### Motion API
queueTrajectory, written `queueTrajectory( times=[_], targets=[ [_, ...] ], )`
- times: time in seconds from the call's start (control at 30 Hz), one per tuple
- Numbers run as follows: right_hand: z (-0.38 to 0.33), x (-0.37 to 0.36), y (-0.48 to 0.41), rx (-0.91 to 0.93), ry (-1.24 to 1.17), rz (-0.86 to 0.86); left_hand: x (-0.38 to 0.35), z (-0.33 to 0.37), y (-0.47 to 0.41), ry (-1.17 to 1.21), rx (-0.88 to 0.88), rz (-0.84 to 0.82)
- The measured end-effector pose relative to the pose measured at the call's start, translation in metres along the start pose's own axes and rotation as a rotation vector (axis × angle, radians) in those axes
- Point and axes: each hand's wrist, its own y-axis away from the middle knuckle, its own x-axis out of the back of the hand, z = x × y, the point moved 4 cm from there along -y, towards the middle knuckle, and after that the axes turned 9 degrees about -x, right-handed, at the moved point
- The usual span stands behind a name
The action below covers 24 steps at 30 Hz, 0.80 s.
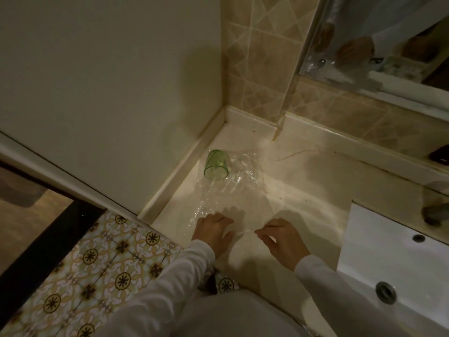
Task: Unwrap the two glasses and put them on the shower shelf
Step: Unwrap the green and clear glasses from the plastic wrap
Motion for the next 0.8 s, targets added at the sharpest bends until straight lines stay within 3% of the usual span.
queueTrajectory(
  times=[0.13, 0.4, 0.8],
  targets=[
    [0.001, 0.007, 0.018, 0.085, -0.04, 0.071, 0.002, 0.004, 0.0, 0.009, -0.016, 0.039],
    [0.0, 0.015, 0.015, 0.072, 0.004, 0.185, 0.001, 0.008, 0.0, -0.004, -0.018, 0.049],
    [-0.035, -0.005, -0.017, 0.101, 0.331, 0.022, -0.002, 0.008, 0.005, -0.008, -0.014, 0.03]
  ],
)
